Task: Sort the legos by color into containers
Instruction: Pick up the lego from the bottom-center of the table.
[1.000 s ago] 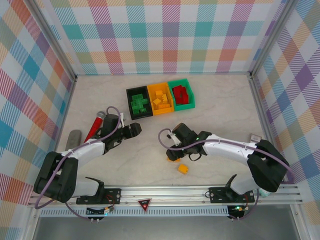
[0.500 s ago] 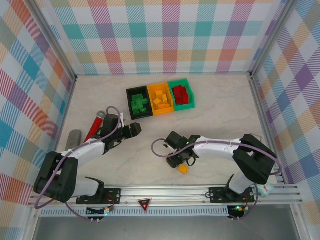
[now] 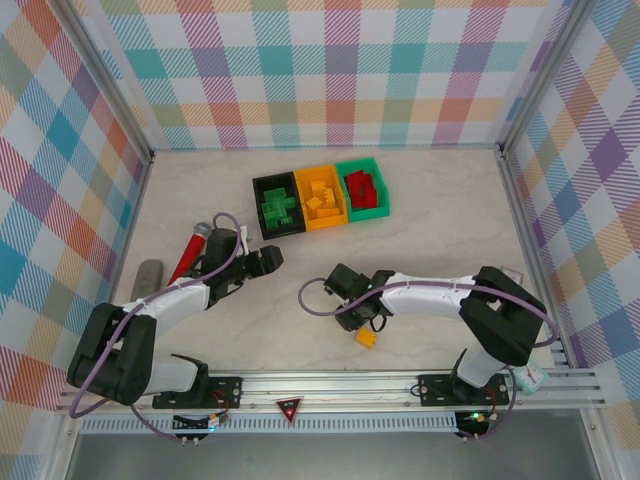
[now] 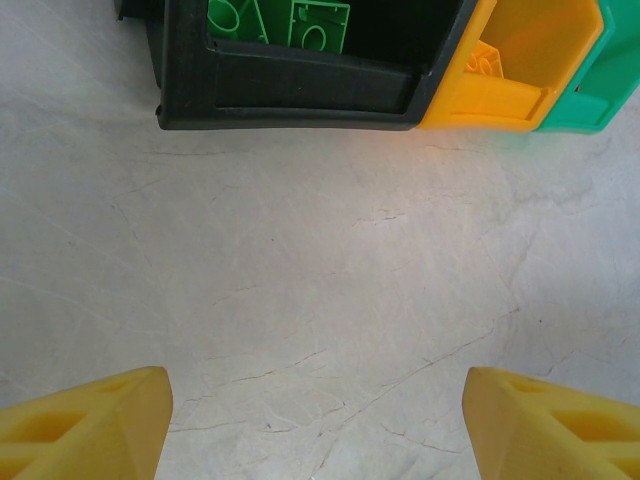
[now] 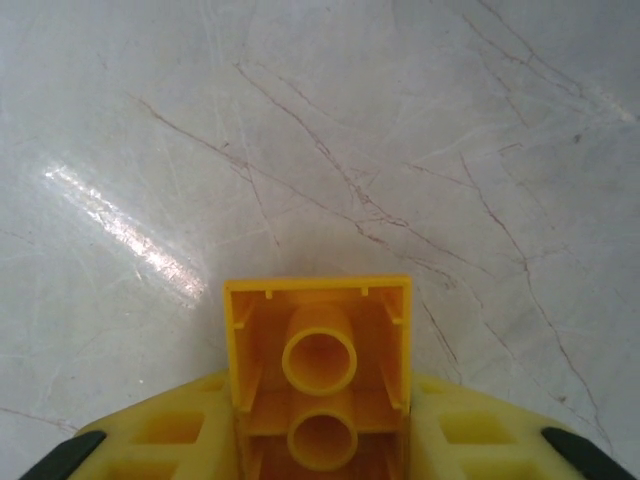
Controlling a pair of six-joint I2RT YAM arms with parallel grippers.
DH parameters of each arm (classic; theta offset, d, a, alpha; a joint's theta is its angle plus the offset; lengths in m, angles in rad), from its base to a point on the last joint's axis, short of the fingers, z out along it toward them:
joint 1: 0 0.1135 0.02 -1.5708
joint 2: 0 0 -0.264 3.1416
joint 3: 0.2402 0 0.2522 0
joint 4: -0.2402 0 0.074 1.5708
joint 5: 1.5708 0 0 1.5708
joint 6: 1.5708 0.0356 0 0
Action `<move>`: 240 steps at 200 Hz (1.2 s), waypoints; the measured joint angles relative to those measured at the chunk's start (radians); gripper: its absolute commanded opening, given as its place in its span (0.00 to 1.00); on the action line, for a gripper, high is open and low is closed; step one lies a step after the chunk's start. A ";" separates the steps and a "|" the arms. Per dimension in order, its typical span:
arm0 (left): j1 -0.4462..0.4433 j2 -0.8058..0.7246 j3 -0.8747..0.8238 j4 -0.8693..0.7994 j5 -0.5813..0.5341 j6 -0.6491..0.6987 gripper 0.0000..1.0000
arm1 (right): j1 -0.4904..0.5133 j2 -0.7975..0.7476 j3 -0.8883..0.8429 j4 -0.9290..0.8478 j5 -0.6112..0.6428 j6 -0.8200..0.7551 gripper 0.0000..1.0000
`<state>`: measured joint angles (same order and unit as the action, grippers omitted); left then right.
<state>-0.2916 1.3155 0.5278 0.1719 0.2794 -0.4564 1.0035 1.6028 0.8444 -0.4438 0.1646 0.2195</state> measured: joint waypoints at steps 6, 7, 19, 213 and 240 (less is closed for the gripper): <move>0.000 0.000 0.000 0.000 0.000 0.000 0.77 | 0.000 0.000 0.000 0.000 0.000 0.000 0.32; 0.000 0.000 0.000 0.000 0.000 0.000 0.77 | 0.000 0.000 0.000 0.000 0.000 0.000 0.31; 0.000 0.000 0.000 0.000 0.000 0.000 0.77 | 0.000 0.000 0.001 -0.001 0.000 0.000 0.30; 0.000 0.000 0.000 0.000 0.001 0.000 0.77 | -0.023 -0.026 0.041 0.100 -0.001 0.080 0.27; 0.000 0.000 0.000 0.000 0.001 0.000 0.77 | -0.044 -0.026 0.063 0.116 -0.014 0.090 0.27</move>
<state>-0.2916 1.3155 0.5278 0.1719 0.2802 -0.4568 0.9592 1.5772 0.9077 -0.3283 0.1505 0.3092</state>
